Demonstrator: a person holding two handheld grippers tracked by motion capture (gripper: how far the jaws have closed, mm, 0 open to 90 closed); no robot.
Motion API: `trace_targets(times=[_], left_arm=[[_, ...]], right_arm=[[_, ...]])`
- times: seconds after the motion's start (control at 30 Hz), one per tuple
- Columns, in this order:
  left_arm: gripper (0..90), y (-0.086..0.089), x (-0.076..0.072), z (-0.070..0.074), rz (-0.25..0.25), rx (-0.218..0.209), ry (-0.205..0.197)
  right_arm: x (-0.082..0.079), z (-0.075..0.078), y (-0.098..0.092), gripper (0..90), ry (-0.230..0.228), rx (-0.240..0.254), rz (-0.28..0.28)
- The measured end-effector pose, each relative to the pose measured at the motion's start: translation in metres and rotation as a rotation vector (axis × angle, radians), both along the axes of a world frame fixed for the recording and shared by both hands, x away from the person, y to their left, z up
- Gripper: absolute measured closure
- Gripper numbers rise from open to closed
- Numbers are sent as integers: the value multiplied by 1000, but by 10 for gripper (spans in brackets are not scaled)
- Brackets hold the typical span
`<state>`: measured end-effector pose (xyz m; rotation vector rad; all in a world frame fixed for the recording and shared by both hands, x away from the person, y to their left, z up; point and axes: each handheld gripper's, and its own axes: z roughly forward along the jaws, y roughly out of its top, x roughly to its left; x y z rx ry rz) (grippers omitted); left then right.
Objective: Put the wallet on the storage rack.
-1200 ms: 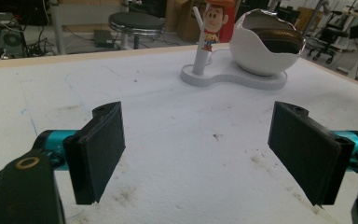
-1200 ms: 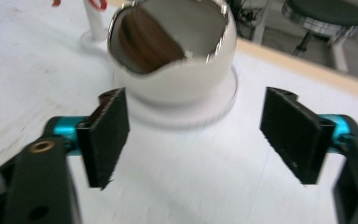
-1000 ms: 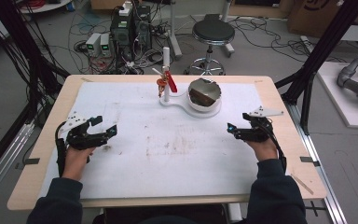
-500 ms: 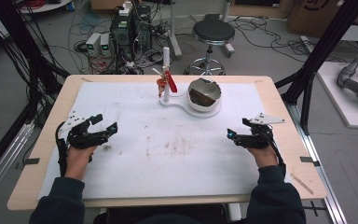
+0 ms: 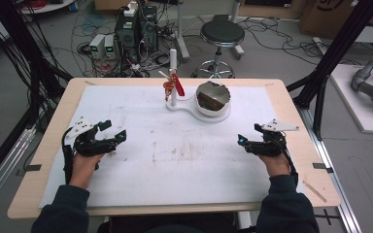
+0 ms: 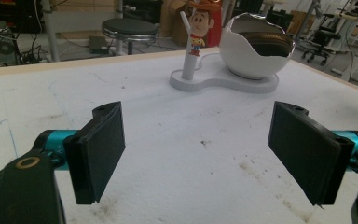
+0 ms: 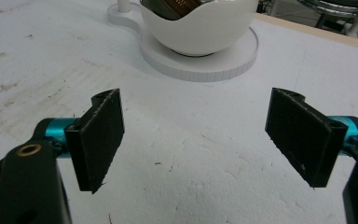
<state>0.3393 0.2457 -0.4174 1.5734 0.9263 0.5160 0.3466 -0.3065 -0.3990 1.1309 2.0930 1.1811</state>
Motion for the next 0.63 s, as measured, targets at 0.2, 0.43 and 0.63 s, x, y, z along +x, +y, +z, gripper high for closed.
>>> trace_targets(times=[0.2,0.43,0.63], left_arm=[[189,1,0,1,15,-3,-3],[189,0,1,0,11,9,14],[189,-1,0,0,15,9,7]], right_arm=[[-1,-1,-4,197,0,1,-10],[-1,-1,-3,197,-1,-7,-9],[-1,0,-5,197,-10,-2,-10]])
